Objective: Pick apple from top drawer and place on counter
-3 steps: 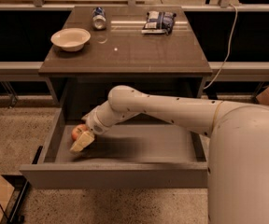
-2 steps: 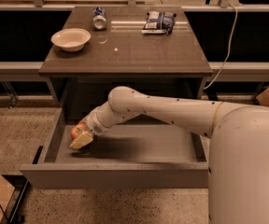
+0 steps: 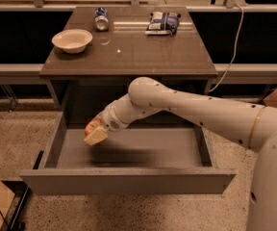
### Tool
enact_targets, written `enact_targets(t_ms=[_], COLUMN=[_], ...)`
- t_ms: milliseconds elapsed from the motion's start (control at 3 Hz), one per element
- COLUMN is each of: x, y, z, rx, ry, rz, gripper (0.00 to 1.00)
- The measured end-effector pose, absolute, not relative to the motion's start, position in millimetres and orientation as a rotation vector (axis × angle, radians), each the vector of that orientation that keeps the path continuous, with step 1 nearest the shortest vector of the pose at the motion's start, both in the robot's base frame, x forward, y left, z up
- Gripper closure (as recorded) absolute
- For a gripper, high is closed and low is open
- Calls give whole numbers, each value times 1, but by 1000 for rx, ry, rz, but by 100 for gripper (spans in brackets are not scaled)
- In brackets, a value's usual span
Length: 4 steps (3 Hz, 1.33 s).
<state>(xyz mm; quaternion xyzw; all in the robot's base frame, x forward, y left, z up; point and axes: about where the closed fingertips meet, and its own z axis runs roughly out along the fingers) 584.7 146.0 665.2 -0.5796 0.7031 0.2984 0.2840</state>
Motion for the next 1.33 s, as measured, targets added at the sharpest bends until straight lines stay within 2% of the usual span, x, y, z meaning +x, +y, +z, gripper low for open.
enact_targets(t_ms=[333,667,1333], x=[588,598,691], y=[79,35,-8], z=[752,835,933], rx=[-1562,-1572,-1372], ry=[1938,1938,1952], rz=[653,499,249], gripper=[100,100,100])
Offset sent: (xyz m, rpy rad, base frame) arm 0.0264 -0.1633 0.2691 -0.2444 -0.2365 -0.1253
